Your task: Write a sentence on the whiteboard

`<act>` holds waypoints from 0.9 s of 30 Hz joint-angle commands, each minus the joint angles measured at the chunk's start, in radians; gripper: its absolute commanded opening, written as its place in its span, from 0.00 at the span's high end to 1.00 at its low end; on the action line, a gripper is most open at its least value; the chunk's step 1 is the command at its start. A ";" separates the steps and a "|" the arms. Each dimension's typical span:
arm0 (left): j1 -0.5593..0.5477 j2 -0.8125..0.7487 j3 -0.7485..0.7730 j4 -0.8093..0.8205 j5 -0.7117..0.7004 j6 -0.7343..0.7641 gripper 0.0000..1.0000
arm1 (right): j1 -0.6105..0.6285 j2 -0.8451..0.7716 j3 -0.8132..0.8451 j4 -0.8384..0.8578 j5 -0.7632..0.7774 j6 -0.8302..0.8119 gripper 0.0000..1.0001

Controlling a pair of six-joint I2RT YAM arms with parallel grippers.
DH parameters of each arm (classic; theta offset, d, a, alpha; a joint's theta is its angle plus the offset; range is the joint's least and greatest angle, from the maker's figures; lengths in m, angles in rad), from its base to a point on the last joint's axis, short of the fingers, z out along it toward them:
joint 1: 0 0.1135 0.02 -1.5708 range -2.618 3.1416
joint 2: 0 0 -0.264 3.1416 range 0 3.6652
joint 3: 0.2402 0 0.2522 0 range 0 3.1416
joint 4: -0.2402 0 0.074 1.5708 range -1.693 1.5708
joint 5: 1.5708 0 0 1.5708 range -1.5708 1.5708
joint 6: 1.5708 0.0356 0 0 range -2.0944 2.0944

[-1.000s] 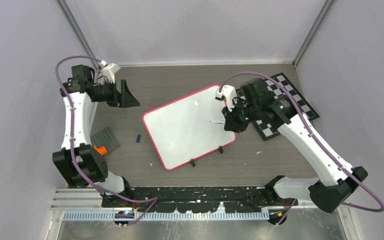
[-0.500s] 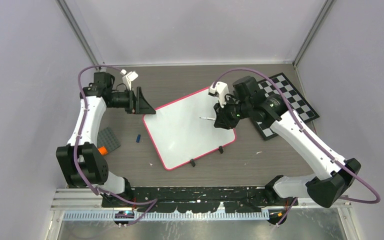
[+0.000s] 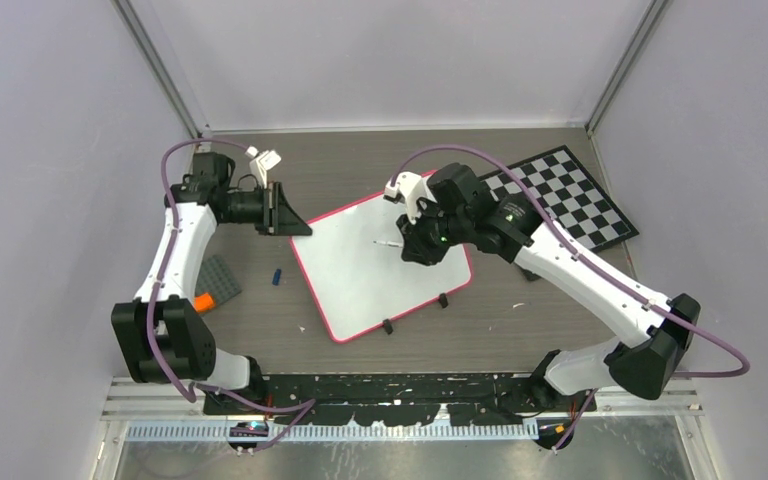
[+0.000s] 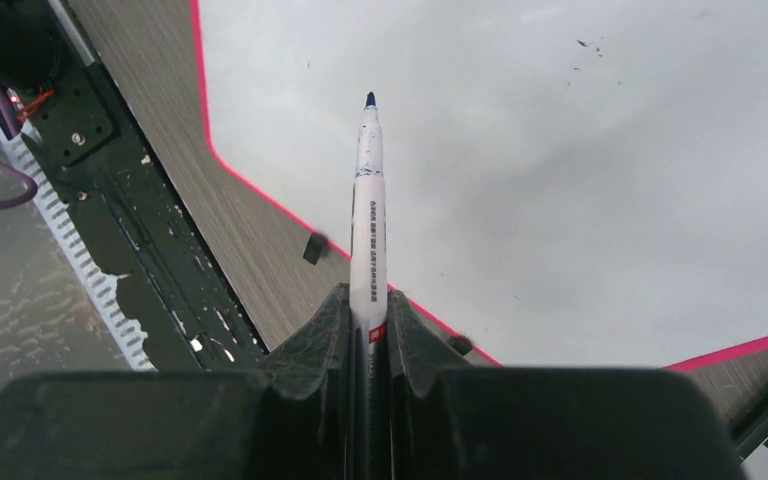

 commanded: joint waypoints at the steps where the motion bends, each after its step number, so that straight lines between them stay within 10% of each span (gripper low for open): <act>1: -0.006 -0.036 -0.025 0.039 0.028 -0.025 0.85 | 0.028 0.033 0.091 0.059 0.038 0.035 1.00; 13: -0.057 -0.064 -0.057 0.033 -0.005 0.030 1.00 | 0.118 0.076 0.128 0.017 0.027 -0.007 1.00; 27: -0.057 -0.014 0.032 -0.069 -0.035 0.126 0.71 | 0.119 0.046 0.071 0.040 -0.081 -0.005 1.00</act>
